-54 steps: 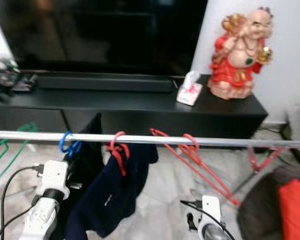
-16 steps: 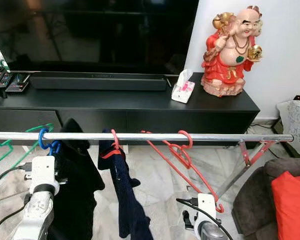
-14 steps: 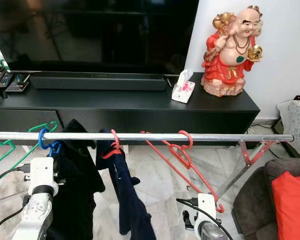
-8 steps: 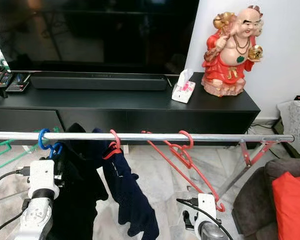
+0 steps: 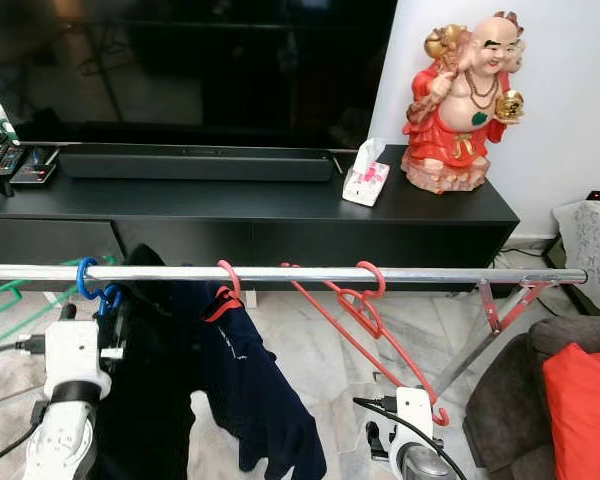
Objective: Hang hanger
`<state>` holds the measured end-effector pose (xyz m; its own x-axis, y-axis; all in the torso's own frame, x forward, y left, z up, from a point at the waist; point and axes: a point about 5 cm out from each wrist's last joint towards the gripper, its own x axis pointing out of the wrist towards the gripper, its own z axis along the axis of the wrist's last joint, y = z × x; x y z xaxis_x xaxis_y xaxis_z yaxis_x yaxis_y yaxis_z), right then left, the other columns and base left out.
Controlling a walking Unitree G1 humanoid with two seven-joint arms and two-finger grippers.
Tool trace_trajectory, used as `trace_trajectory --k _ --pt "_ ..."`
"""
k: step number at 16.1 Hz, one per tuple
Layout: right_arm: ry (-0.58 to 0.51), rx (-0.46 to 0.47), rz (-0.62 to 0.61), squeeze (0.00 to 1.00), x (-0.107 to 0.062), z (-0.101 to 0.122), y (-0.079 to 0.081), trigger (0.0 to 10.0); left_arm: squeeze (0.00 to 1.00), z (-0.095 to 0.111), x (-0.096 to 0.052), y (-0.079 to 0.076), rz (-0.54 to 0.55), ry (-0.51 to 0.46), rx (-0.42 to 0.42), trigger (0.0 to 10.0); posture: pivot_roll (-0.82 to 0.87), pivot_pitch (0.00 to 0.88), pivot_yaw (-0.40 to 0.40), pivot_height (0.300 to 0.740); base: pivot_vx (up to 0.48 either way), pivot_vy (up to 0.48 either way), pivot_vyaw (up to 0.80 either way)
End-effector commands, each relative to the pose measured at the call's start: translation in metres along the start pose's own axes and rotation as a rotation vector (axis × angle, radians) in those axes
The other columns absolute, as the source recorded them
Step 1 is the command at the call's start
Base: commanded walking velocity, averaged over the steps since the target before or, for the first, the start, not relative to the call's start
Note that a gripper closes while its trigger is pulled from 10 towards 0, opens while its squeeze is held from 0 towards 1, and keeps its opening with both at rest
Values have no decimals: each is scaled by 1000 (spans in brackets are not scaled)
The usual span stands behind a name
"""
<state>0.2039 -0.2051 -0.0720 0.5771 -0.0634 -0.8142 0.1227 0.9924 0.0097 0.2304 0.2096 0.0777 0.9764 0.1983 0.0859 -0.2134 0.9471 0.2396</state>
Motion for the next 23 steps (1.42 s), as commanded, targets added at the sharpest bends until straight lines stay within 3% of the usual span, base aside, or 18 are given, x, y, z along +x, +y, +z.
trace_trajectory --k 1,10,23 --pt "0 -5 -11 0 -1 0 -4 10000 0 -1 -5 -3 -43 2 41 10000 -2 0 -80 740 0 0 0" --pt "3 4 -28 0 -1 -3 -5 10000 0 -5 -11 -6 -102 -1 67 10000 -4 0 -68 740 0 0 0" --pt "-1 8 -25 0 -1 -1 -4 10000 0 1 -5 -12 -100 -28 43 10000 -5 0 -75 740 0 0 0"
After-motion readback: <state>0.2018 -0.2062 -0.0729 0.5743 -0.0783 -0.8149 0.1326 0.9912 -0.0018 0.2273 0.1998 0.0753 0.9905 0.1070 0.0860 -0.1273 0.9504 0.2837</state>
